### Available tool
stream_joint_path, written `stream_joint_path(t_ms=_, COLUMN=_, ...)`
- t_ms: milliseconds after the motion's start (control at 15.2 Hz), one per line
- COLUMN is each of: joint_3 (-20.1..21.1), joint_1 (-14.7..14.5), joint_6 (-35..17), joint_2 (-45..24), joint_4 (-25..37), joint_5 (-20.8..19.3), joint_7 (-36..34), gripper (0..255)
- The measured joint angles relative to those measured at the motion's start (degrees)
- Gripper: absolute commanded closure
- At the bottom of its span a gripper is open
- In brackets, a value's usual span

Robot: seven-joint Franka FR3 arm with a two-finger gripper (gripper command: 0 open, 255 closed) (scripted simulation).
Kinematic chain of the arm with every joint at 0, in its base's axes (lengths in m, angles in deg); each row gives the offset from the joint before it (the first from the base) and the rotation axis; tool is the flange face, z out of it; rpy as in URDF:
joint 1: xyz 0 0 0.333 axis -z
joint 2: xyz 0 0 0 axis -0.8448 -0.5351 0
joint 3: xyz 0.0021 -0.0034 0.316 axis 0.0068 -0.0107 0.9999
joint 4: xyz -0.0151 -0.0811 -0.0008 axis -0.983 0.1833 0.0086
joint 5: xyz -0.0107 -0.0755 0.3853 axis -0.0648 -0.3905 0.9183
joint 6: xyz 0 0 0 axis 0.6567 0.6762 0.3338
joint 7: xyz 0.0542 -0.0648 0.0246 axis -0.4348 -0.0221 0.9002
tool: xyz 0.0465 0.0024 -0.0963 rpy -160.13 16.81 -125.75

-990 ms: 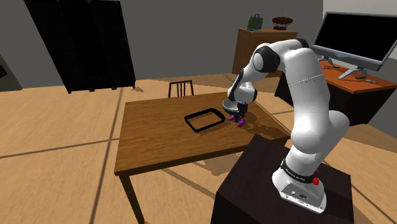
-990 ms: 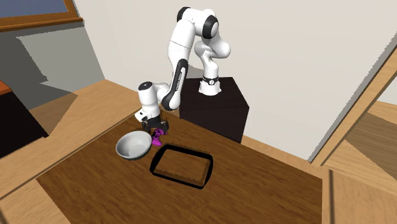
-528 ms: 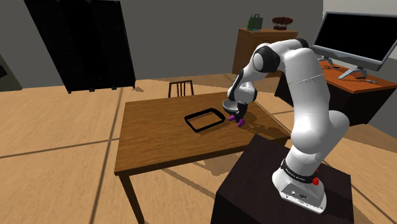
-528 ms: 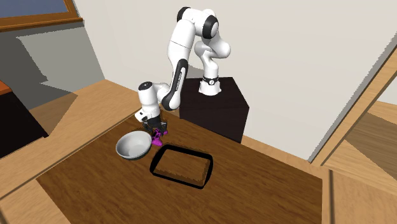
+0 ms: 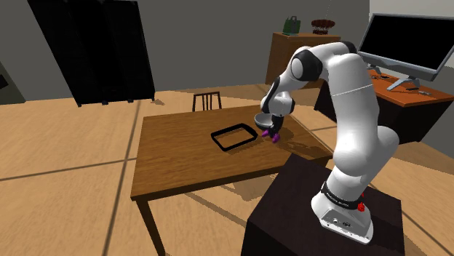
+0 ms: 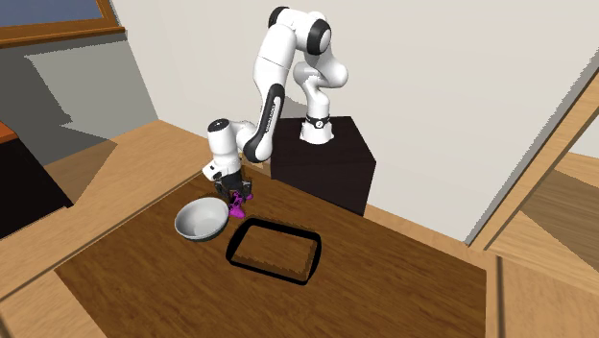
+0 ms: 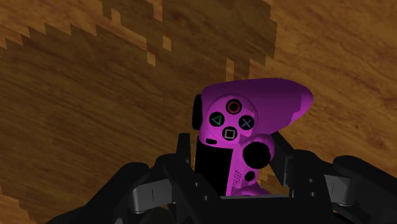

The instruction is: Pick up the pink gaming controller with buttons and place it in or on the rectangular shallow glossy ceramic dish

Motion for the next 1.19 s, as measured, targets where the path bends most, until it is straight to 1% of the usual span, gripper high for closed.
stream_joint_path(t_ms=1188, joint_3=-6.75, joint_1=-5.16, joint_6=9.08, joint_2=12.11, joint_4=-2.59, joint_5=-7.66, joint_7=-5.21, gripper=255)
